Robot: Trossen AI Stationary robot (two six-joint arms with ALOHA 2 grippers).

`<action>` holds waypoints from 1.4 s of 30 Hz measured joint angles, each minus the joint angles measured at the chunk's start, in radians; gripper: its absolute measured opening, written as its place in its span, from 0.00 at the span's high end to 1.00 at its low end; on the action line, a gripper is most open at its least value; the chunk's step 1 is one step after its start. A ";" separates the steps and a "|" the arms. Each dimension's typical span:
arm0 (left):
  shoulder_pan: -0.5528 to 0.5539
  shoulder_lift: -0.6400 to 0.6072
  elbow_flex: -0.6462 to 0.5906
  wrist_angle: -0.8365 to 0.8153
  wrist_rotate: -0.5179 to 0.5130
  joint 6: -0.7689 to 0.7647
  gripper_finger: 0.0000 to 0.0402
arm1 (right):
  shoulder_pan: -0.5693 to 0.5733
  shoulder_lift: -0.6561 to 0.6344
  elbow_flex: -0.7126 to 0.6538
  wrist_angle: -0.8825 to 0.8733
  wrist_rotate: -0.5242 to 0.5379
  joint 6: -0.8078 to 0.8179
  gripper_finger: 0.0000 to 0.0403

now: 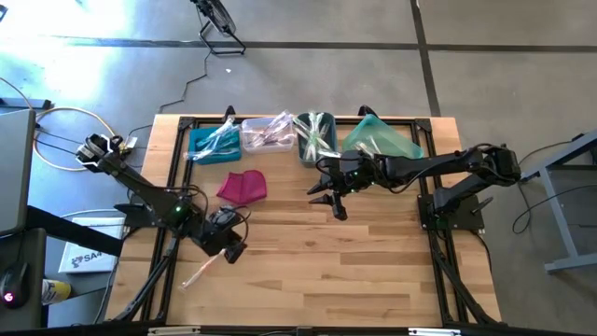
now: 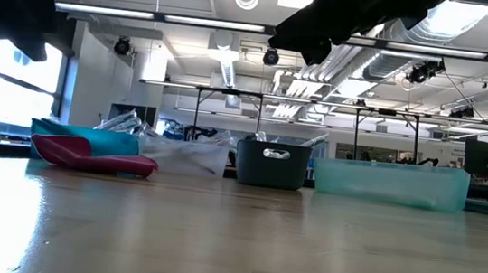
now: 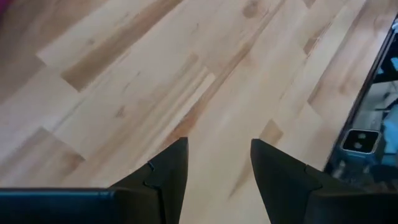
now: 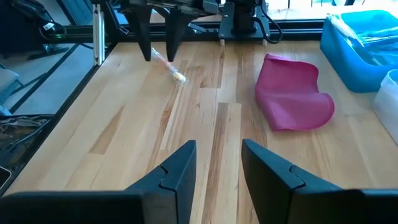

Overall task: Pick & Place Toothbrushes
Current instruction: Put the orange toothbrush into the light blue bin

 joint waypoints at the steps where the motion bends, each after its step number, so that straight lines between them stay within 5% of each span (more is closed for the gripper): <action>1: 0.001 0.000 0.000 0.000 0.017 -0.017 0.58 | 0.000 0.000 0.000 0.000 0.000 0.000 0.70; 14: -0.001 0.180 0.105 0.000 0.434 -0.163 0.58 | 0.000 0.000 0.000 0.000 0.000 -0.002 0.70; 19: -0.003 0.260 0.184 -0.193 0.531 -0.162 0.58 | 0.000 0.000 0.000 0.000 0.000 0.004 0.70; 27: -0.007 0.306 0.208 -0.492 0.539 -0.186 0.58 | 0.004 0.000 0.000 -0.001 0.000 0.008 0.70; 42: -0.006 0.306 0.208 -0.485 0.345 -0.151 0.58 | 0.013 0.000 0.000 0.000 0.000 0.006 0.70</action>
